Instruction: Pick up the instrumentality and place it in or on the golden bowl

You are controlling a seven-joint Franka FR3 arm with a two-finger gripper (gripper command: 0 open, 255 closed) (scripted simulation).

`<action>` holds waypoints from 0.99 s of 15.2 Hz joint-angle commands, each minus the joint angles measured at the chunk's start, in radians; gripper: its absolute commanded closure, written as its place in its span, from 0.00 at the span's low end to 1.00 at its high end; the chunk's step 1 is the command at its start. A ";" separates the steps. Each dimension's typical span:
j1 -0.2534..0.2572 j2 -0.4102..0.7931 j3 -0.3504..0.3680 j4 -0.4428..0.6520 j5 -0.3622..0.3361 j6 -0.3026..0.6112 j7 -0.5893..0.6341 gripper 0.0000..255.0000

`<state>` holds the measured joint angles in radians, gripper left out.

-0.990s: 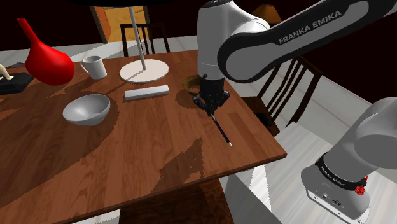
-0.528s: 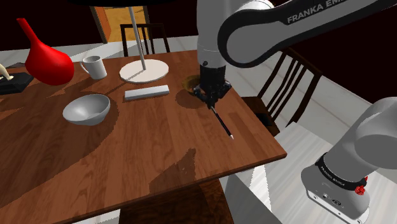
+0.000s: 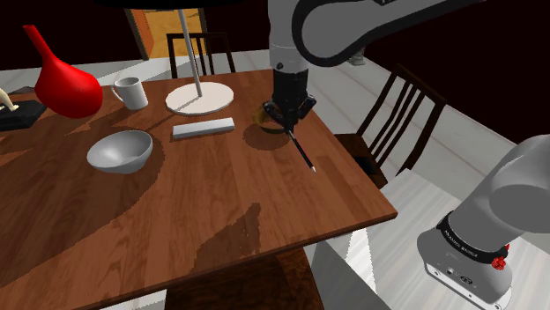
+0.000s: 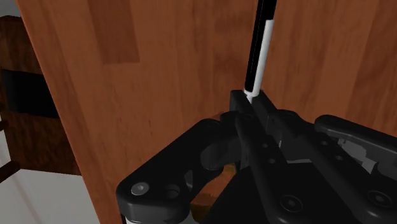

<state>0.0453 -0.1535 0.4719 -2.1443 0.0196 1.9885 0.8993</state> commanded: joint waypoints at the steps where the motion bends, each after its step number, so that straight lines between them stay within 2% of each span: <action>1: -0.020 0.046 -0.015 0.044 -0.026 -0.002 -0.022 1.00; 8: -0.071 0.239 -0.063 0.262 -0.115 -0.041 -0.087 1.00; 15: -0.093 0.460 -0.108 0.556 -0.190 -0.125 -0.152 1.00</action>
<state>-0.0438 0.2646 0.3730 -1.6440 -0.1574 1.8788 0.7615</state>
